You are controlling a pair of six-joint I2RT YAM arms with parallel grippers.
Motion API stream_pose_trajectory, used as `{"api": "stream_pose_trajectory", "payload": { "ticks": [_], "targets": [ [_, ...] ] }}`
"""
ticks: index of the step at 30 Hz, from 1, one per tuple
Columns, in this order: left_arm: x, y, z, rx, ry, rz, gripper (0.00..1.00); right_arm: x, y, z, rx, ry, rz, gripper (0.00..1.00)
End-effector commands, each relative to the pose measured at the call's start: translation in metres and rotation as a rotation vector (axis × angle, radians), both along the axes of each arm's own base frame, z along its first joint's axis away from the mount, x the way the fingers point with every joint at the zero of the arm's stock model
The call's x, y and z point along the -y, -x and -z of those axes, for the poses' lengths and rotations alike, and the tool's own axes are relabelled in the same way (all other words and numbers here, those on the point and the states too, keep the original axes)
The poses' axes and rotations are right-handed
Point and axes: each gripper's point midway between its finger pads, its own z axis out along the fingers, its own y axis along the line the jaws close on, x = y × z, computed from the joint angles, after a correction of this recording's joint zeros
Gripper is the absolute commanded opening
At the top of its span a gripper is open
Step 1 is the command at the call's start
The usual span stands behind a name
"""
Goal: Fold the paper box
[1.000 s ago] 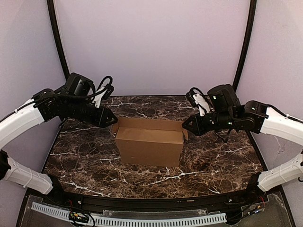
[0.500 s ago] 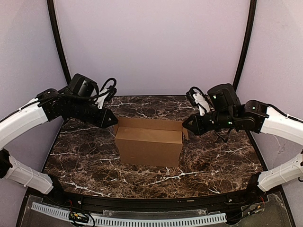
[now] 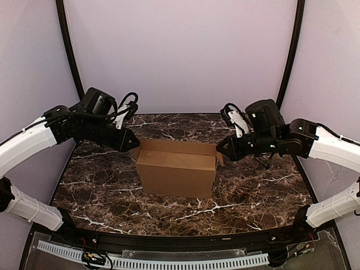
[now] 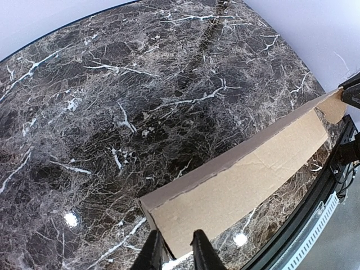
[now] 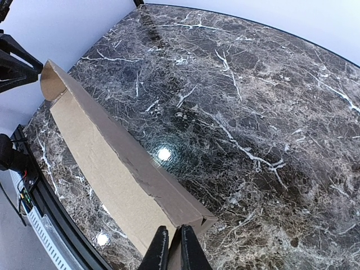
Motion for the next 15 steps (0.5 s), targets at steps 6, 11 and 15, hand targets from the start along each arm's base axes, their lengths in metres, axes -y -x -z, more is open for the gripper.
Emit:
{"api": "stream_pose_trajectory", "payload": {
  "ticks": [6, 11, 15],
  "targets": [
    [-0.0085, 0.0008, 0.0118, -0.01, -0.058, -0.015, 0.23, -0.0076, -0.0008, -0.0109, 0.018, -0.023, -0.007, 0.08],
    [-0.0073, 0.0017, 0.0133, -0.016, -0.055, -0.01, 0.17, -0.0085, -0.001, -0.0109, 0.018, -0.023, -0.008, 0.08],
    [-0.0065, 0.0023, 0.0138, -0.02, -0.052, -0.007, 0.14, -0.0092, -0.0004, -0.0106, 0.017, -0.022, -0.01, 0.08]
  ]
}}
